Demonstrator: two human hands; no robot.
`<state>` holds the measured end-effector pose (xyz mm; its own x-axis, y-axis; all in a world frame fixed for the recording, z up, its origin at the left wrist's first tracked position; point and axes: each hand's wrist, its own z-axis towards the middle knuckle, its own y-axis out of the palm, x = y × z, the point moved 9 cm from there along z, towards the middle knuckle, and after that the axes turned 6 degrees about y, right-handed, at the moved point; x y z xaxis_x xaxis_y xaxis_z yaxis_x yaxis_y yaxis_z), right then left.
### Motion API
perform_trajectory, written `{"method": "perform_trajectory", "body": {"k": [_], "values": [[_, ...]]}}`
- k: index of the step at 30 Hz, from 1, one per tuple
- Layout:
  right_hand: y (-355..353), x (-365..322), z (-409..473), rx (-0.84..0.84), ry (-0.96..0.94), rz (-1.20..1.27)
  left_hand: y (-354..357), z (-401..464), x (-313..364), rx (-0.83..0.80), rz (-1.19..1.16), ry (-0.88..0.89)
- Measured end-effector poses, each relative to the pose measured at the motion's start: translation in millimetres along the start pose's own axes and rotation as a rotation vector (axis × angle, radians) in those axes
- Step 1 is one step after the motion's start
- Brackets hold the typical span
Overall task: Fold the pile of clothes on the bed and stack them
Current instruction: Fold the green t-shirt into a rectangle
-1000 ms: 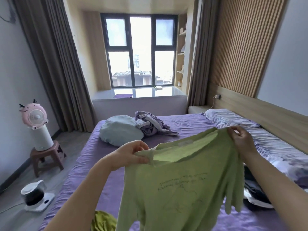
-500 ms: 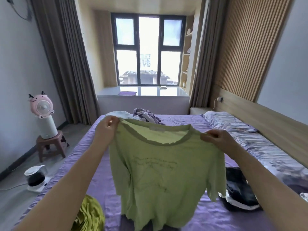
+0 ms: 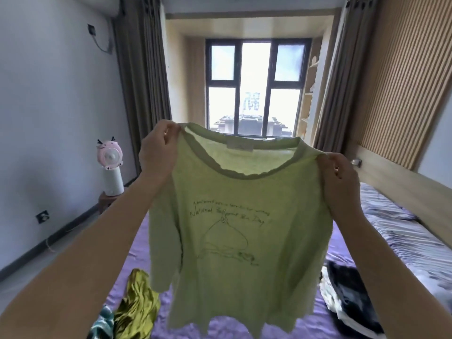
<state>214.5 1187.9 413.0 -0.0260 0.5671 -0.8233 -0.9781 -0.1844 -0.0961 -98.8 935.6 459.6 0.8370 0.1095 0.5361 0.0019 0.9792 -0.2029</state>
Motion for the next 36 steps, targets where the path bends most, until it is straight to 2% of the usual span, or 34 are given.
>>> {"method": "perform_trajectory", "body": {"k": [4, 8, 12, 15, 19, 24, 29, 32, 36], "values": [[-2.6, -7.2, -2.7, -0.037, -0.035, 0.007, -4.9, -11.7, 5.7, -0.024, -0.058, -0.009], [7.1, 37.7, -24.0, -0.12, 0.049, -0.019, 17.1, -49.8, -29.6, -0.14, -0.077, -0.08], [27.9, 126.5, -61.4, -0.244, 0.223, -0.092, 61.8, -118.5, -94.0, -0.334, -0.053, -0.204], [47.6, 209.3, -105.7, -0.353, 0.38, -0.134, 102.5, -191.7, -148.2, -0.544, -0.003, -0.284], [68.0, 307.5, -163.5, -0.452, 0.584, -0.226, 145.3, -282.1, -223.5, -0.748, 0.065, -0.472], [93.5, 402.0, -194.8, -0.458, 0.776, -0.332, 192.3, -341.4, -297.4, -0.883, 0.095, -0.623], [129.6, 480.9, -196.9, -0.465, 0.889, -0.402, 245.1, -372.8, -371.9, -1.013, 0.091, -0.723], [152.1, 519.6, -181.4, -0.454, 0.915, -0.438, 284.8, -375.8, -410.5, -1.078, 0.093, -0.73], [175.2, 561.2, -153.6, -0.403, 0.898, -0.463, 333.6, -366.6, -453.1, -1.076, 0.083, -0.749]]}}
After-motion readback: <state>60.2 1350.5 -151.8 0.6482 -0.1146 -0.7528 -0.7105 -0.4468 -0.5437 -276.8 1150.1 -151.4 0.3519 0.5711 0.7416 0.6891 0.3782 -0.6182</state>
